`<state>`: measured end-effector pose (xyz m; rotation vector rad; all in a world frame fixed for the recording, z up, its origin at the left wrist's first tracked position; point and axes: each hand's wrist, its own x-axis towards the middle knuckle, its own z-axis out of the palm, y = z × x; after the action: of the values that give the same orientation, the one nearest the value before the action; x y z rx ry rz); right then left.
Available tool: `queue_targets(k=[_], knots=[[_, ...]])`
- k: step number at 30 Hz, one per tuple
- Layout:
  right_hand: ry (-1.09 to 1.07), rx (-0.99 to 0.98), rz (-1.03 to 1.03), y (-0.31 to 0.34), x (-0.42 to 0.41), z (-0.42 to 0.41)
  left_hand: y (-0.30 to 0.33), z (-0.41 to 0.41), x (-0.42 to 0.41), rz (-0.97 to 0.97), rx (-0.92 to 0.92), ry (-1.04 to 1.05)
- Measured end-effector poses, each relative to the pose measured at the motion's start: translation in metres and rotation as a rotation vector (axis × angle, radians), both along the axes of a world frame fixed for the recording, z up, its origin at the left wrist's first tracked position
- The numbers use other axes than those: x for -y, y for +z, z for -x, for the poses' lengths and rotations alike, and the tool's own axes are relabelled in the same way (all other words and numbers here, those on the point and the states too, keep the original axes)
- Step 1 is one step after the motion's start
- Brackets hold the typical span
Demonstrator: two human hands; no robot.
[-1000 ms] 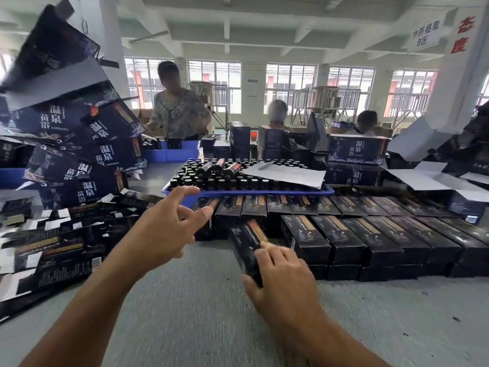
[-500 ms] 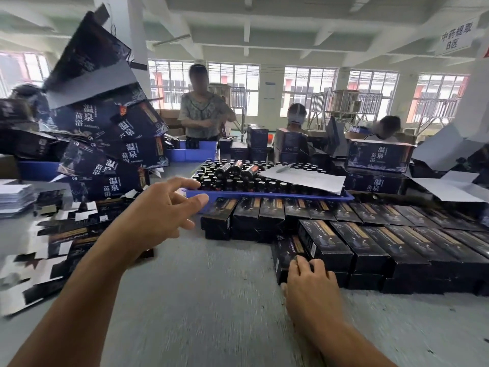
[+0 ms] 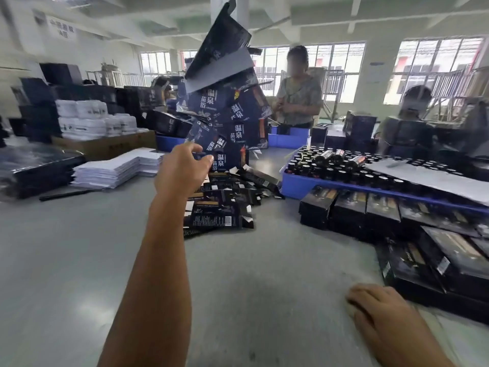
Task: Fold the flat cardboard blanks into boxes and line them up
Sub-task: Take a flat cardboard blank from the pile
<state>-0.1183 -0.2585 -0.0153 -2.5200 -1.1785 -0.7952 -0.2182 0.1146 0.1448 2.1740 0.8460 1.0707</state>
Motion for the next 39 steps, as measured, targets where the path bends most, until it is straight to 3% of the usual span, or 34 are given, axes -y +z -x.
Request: queue_targets(k=[2, 6, 8, 13, 21, 29, 33, 39], knots=[[0.024, 0.014, -0.036, -0.001, 0.001, -0.004, -0.014, -0.003, -0.013, -0.052, -0.177, 0.011], [0.077, 0.015, -0.077, -0.003, -0.001, -0.007, -0.051, -0.029, -0.012, -0.010, -0.533, -0.264], [0.086, 0.000, -0.095, -0.005, 0.000, -0.010, -0.072, -0.043, -0.010, -0.009, -0.684, -0.283], [0.080, -0.037, -0.124, -0.010, 0.002, -0.012, -0.117, -0.059, -0.007, -0.062, -0.827, -0.188], [0.088, -0.114, -0.123, -0.008, 0.003, -0.010, -0.122, -0.063, -0.013, -0.118, -0.743, -0.094], [0.142, -0.066, -0.109, -0.002, 0.003, -0.011, -0.066, -0.059, 0.011, -0.474, -0.165, 0.166], [0.172, -0.080, -0.095, 0.001, 0.003, -0.010, -0.032, -0.059, 0.029, -0.242, 0.081, -0.001], [0.164, -0.289, -0.022, 0.011, 0.009, -0.005, -0.016, -0.057, 0.058, -0.091, 0.054, -0.238]])
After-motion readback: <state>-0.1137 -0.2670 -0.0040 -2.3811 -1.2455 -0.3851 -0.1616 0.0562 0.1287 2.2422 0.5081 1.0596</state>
